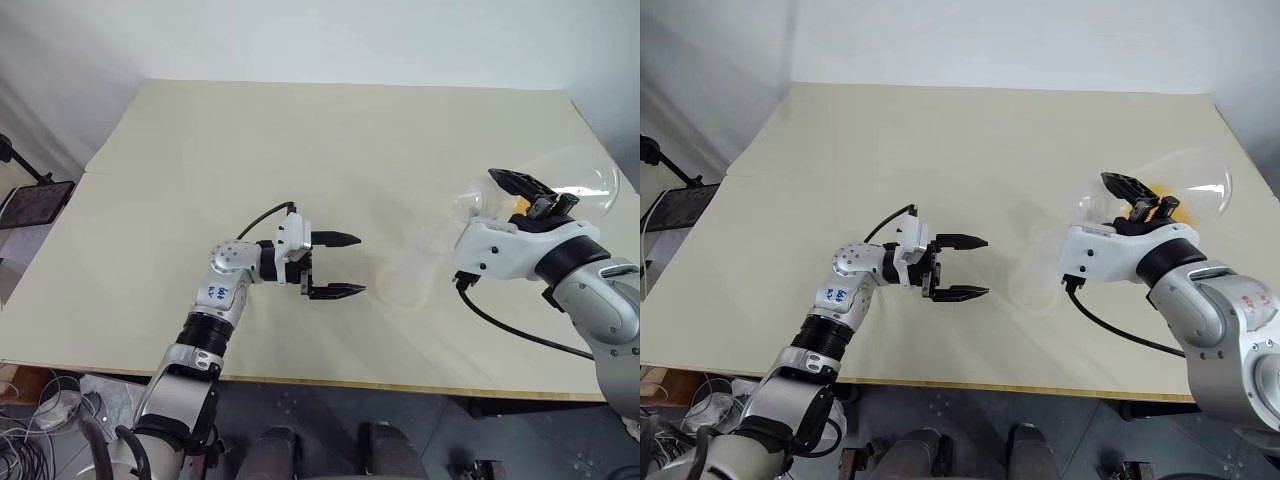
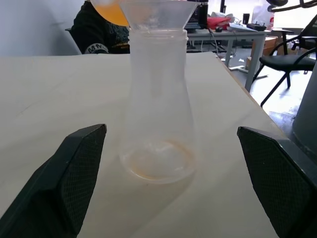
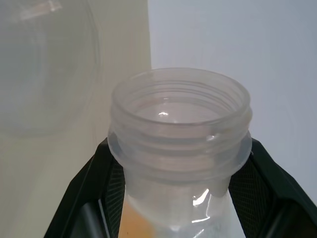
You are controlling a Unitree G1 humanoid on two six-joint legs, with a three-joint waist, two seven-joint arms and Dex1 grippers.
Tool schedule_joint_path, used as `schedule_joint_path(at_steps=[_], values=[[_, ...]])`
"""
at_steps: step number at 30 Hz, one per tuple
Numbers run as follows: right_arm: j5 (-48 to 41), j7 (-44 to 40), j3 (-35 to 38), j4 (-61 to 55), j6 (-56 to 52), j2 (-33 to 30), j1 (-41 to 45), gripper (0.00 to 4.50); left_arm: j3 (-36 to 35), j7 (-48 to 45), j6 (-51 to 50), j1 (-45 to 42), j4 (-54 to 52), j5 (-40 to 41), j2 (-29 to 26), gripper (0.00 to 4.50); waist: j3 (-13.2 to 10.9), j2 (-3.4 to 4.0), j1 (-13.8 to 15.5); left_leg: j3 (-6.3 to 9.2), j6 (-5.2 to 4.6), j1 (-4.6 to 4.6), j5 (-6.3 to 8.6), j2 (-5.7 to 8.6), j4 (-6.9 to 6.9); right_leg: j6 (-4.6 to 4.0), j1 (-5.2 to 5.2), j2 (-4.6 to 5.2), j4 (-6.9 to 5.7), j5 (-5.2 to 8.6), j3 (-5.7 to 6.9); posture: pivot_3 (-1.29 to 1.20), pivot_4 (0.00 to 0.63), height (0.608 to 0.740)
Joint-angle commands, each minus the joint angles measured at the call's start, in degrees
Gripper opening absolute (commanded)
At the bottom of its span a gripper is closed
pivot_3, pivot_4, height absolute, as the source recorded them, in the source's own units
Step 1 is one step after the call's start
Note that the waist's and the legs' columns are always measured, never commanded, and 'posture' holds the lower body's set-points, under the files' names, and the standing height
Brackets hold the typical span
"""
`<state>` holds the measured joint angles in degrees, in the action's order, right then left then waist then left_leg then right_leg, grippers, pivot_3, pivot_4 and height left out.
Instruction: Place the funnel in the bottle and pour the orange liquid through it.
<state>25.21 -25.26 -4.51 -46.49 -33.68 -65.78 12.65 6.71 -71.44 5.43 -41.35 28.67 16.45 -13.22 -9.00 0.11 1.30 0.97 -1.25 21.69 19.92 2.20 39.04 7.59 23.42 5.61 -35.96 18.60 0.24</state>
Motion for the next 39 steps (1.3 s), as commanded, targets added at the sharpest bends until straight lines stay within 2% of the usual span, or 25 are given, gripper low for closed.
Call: schedule_joint_path(at_steps=[1, 16, 39], values=[[4.49, -0.62, 1.37, -0.22, 3.12, 0.74, -0.12, 2.43, -0.53, -0.12, 1.0, -1.1, -0.09, 0.54, 0.4, 4.5, 0.0, 0.0, 0.02, 0.0, 0.0, 0.0, 0.0, 0.0, 0.01, 0.0, 0.0, 0.0, -0.01, 0.0, 0.01, 0.0, 0.15, 0.74], [12.59, -4.78, 3.26, 2.91, 12.84, 4.85, -1.11, 2.43, -0.69, -0.01, 1.05, -0.89, 0.0, 0.62, 0.53, 4.5, 0.0, 0.0, 0.01, 0.0, 0.02, 0.0, -0.01, 0.01, 0.05, 0.01, 0.0, -0.02, -0.07, 0.0, 0.1, 0.0, 0.15, 0.74], [17.58, -8.81, 7.92, 5.34, 22.24, 8.75, -0.93, 2.43, -0.67, 0.0, 1.33, -0.95, 0.38, 0.56, 0.69, 4.5, 0.0, 0.0, -0.01, 0.01, 0.03, 0.0, -0.02, 0.01, 0.09, 0.01, 0.0, -0.04, -0.37, 0.0, 0.14, 0.0, 0.15, 0.74]])
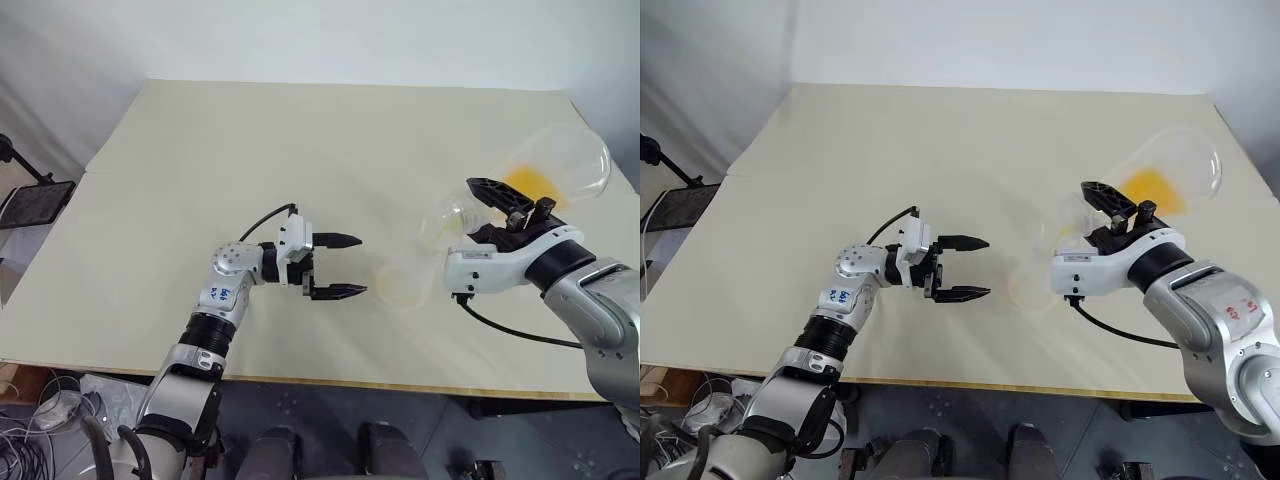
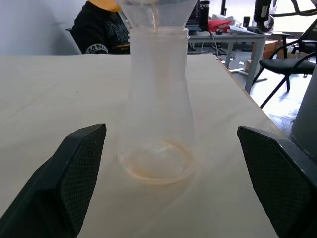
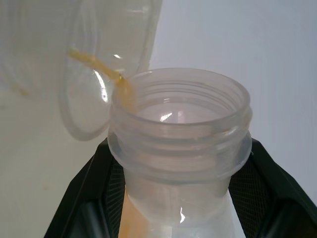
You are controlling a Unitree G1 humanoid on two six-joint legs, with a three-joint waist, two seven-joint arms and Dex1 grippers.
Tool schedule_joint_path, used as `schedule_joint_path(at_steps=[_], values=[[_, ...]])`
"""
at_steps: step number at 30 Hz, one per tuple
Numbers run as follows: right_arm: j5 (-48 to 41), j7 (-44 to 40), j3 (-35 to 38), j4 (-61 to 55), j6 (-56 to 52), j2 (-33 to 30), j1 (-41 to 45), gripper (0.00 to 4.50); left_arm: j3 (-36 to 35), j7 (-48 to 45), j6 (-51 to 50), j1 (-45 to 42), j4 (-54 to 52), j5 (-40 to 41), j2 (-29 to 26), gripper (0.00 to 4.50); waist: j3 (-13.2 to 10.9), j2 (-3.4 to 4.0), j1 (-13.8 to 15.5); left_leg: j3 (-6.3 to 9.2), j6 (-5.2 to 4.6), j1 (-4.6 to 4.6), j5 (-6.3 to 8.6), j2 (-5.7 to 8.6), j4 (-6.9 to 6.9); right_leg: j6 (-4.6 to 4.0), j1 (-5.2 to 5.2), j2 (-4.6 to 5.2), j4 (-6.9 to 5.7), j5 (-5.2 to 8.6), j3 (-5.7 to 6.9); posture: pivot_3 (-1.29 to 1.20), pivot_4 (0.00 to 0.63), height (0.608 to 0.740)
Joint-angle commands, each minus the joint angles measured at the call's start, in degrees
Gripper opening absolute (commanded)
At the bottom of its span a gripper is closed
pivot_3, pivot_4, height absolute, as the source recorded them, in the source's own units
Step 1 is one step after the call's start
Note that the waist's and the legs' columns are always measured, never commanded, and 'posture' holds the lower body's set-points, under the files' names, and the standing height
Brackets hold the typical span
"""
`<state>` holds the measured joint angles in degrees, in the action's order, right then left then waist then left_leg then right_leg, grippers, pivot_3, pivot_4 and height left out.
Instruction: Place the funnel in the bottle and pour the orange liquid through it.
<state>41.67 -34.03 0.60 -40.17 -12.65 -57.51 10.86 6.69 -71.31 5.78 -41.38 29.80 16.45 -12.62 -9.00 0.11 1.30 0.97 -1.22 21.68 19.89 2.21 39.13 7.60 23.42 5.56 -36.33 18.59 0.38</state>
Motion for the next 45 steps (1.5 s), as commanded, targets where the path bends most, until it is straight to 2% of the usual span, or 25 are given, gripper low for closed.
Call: schedule_joint_path(at_steps=[1, 45], values=[[1.22, -0.1, 2.93, -0.9, 1.67, 0.5, 0.86, 2.43, -0.65, -0.12, 0.99, -0.94, -0.72, 0.56, 0.11, 4.5, 0.0, 0.0, -0.01, 0.0, 0.0, 0.0, 0.0, 0.0, 0.0, 0.0, 0.0, 0.0, 0.0, 0.0, 0.0, 0.0, 0.15, 0.74], [3.09, -1.25, 5.37, 3.03, 11.54, 1.62, 2.65, 2.43, -0.8, 0.02, 1.62, -0.99, -0.19, 0.57, 0.33, 4.5, 0.0, 0.0, -0.06, -0.01, 0.01, 0.0, -0.02, 0.01, 0.06, 0.0, 0.02, 0.0, -0.14, 0.0, 0.01, 0.0, 0.15, 0.74]])
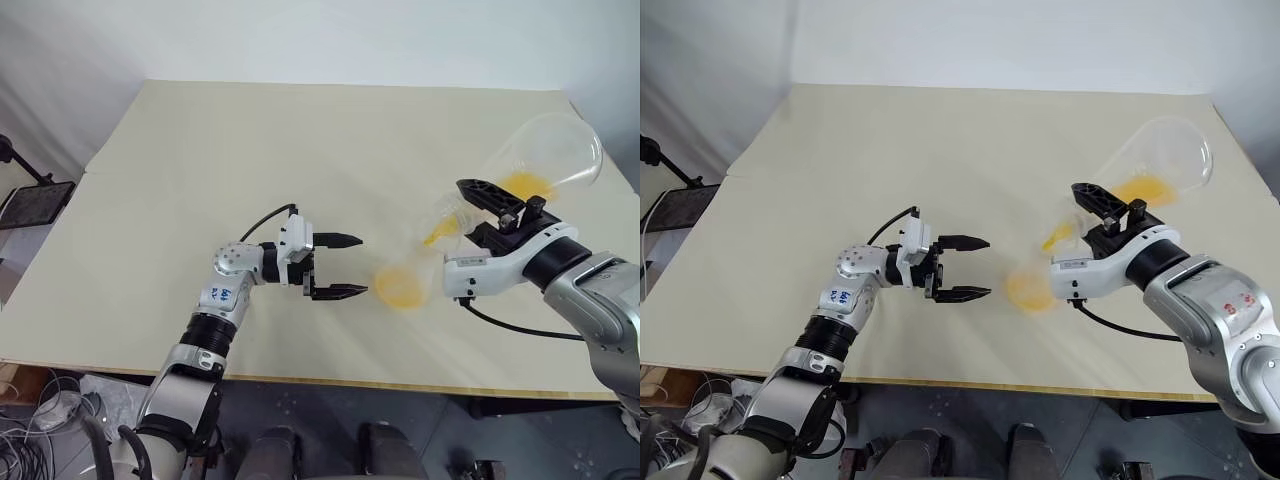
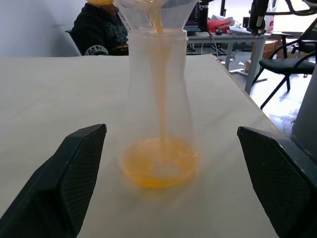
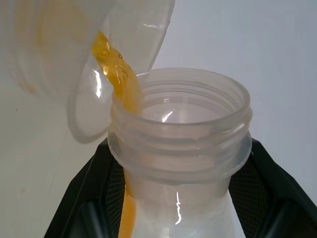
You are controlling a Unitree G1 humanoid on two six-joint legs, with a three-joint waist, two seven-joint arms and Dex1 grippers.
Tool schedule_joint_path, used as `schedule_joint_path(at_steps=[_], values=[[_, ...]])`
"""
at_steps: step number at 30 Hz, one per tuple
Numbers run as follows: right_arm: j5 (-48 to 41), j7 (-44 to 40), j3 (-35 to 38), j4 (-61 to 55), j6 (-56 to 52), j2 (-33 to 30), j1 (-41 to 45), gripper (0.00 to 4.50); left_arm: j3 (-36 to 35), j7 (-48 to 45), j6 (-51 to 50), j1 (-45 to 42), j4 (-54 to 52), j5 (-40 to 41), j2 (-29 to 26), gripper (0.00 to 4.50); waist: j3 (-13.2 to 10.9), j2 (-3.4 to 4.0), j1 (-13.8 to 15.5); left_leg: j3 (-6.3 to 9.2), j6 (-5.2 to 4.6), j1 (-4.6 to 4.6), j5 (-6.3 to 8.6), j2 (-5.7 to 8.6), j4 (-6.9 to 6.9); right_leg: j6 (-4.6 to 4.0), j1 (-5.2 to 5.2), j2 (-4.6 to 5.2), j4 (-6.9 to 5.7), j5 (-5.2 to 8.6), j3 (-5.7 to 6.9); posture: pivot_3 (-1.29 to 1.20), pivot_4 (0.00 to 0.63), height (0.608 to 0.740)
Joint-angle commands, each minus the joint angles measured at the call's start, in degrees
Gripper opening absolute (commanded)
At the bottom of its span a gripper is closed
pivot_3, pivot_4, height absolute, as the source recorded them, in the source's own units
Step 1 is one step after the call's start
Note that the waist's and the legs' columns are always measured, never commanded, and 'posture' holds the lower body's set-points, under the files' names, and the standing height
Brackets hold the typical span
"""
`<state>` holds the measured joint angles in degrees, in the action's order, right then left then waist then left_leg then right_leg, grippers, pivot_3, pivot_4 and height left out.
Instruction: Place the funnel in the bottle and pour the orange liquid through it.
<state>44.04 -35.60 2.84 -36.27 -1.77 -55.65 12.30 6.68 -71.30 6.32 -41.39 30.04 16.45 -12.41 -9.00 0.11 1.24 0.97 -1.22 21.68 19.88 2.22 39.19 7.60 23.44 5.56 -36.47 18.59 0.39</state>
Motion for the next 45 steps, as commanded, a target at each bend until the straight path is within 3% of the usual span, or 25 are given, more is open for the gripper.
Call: schedule_joint_path(at_steps=[1, 45], values=[[0.75, 0.28, 3.15, -0.78, 0.84, -0.25, 1.27, 2.43, -0.81, 0.02, 1.1, -0.99, -0.4, 0.56, 0.12, 4.5, 0.0, 0.0, 0.0, 0.0, 0.0, 0.0, 0.0, 0.0, 0.0, 0.0, 0.0, 0.0, 0.0, 0.0, 0.0, 0.0, 0.15, 0.74], [-0.25, -0.27, 5.16, 2.04, 8.96, -1.22, 2.28, 2.43, -0.74, 0.56, 1.51, -0.94, -0.14, 0.46, 0.48, 4.5, 0.0, 0.0, -0.02, -0.01, -0.01, 0.0, -0.01, 0.0, 0.02, 0.0, 0.0, -0.01, -0.04, 0.0, 0.01, 0.0, 0.15, 0.74]])
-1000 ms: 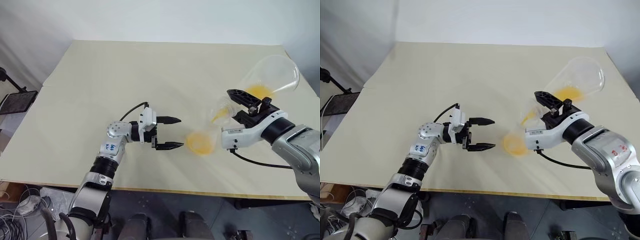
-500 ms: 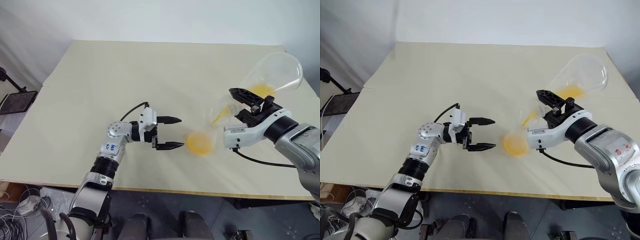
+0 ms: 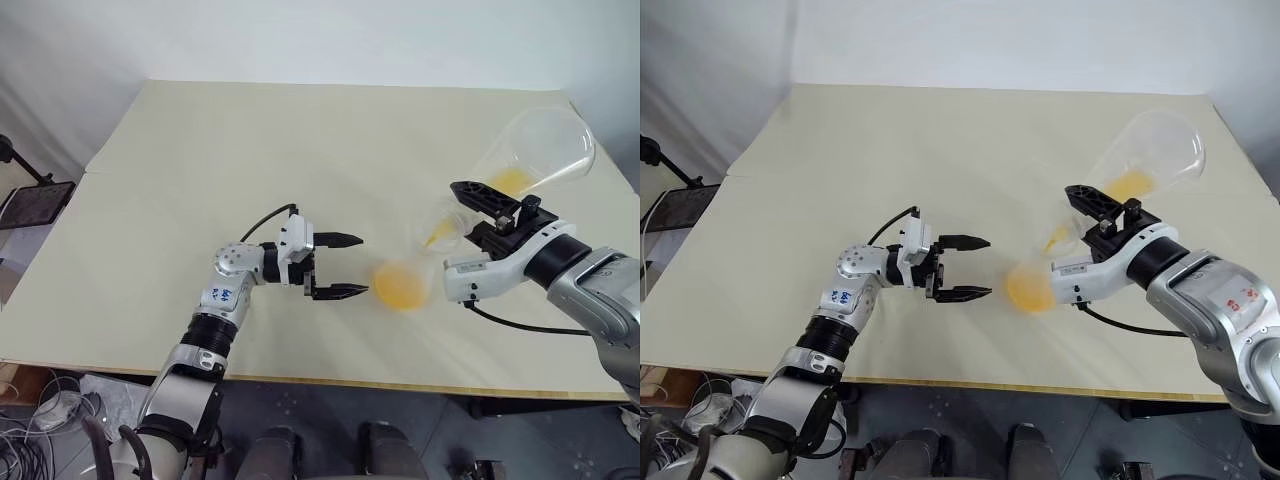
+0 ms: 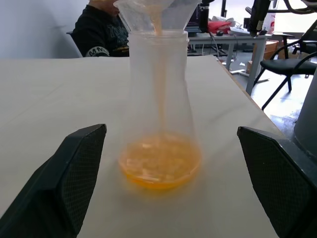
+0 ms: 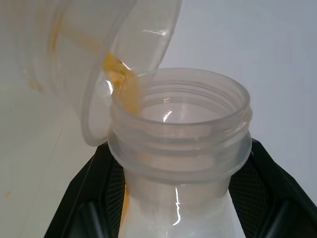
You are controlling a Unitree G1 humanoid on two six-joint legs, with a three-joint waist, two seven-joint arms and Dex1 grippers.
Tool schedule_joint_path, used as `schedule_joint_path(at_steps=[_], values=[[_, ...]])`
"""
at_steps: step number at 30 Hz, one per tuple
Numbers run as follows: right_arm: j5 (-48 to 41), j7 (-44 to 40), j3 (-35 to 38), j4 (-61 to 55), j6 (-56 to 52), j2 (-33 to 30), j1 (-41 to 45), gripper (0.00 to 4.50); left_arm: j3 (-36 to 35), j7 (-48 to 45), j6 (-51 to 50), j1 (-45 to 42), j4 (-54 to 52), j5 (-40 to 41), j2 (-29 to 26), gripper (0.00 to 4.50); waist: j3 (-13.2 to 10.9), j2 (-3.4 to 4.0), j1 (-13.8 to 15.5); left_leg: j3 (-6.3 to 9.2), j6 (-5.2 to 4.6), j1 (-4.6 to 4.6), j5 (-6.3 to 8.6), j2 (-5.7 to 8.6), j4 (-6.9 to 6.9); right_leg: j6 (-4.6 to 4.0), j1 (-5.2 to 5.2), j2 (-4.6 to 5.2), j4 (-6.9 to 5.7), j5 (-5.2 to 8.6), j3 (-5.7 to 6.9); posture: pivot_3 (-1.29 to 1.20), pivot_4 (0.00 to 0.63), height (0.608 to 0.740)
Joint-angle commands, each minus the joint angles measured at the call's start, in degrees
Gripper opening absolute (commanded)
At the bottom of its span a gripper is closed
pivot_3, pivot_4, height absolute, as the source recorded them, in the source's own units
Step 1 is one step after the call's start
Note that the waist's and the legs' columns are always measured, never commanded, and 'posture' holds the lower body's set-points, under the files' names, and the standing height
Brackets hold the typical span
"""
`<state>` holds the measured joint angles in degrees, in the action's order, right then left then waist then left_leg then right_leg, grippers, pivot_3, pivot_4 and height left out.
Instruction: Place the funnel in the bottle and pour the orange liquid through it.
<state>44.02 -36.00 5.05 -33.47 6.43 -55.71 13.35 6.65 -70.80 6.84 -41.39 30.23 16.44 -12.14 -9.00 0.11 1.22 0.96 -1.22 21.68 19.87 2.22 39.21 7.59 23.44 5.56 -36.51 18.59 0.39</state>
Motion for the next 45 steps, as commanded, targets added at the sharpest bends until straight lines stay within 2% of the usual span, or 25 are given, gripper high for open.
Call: schedule_joint_path(at_steps=[1, 45], values=[[-0.27, 0.16, 3.02, -0.63, 1.01, -1.28, 1.33, 2.43, -0.7, 0.06, 1.01, -0.91, -0.33, 0.47, 0.21, 4.5, 0.0, 0.0, 0.0, 0.0, 0.0, 0.0, 0.0, 0.0, 0.0, 0.0, 0.0, 0.0, 0.0, 0.0, 0.0, 0.0, 0.15, 0.74], [-0.88, 0.83, 4.31, 3.41, 8.1, -3.35, 4.31, 2.43, -0.78, -0.34, 2.23, -1.89, 1.53, 0.52, 0.21, 4.5, 0.0, 0.0, -0.02, -0.01, -0.01, 0.0, -0.01, 0.0, 0.01, 0.0, 0.0, 0.01, -0.02, 0.0, 0.01, 0.0, 0.15, 0.74]])
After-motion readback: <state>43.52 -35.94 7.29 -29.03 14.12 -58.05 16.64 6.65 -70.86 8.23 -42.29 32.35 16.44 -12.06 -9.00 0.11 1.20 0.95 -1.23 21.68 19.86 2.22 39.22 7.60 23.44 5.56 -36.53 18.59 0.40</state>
